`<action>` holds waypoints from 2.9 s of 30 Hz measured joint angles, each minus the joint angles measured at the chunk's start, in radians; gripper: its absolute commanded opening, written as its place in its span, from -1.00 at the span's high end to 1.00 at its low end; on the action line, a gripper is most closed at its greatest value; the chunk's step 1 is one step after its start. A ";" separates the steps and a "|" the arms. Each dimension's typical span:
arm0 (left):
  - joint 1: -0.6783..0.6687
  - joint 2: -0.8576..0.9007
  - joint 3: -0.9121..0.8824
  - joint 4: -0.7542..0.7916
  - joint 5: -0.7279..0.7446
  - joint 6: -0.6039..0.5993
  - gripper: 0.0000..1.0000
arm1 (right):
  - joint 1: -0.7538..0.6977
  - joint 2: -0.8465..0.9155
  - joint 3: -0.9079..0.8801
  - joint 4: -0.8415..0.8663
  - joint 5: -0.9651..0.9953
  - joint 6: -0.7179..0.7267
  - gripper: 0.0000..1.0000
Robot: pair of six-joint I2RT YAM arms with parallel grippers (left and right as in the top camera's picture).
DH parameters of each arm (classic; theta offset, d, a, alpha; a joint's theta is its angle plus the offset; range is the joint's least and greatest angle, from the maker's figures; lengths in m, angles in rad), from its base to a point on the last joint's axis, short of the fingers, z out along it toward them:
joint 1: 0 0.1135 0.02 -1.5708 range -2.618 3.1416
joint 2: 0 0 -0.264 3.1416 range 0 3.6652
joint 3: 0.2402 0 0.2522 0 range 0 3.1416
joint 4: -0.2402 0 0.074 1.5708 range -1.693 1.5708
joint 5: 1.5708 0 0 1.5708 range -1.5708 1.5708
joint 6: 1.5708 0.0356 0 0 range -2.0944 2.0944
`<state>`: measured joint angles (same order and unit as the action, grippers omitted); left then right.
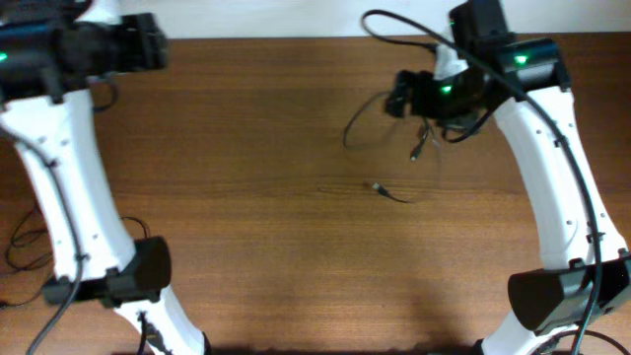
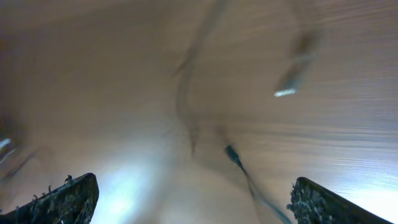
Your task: Untangle cables
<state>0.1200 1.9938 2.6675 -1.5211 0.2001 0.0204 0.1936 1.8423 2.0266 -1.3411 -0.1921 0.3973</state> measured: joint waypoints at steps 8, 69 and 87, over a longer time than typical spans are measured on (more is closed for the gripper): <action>-0.249 0.198 -0.003 0.007 0.014 0.077 -0.36 | -0.097 0.117 -0.058 0.037 0.190 0.021 -0.99; -0.803 0.738 0.000 0.357 -0.086 0.433 0.65 | -0.469 0.115 -0.064 -0.077 0.036 -0.136 -0.98; -0.817 0.774 -0.002 0.481 -0.063 0.337 -0.36 | -0.469 0.115 -0.064 -0.092 0.035 -0.147 -0.98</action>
<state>-0.6971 2.7682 2.6659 -1.0405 0.1371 0.3573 -0.2752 1.9572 1.9629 -1.4330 -0.1566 0.2501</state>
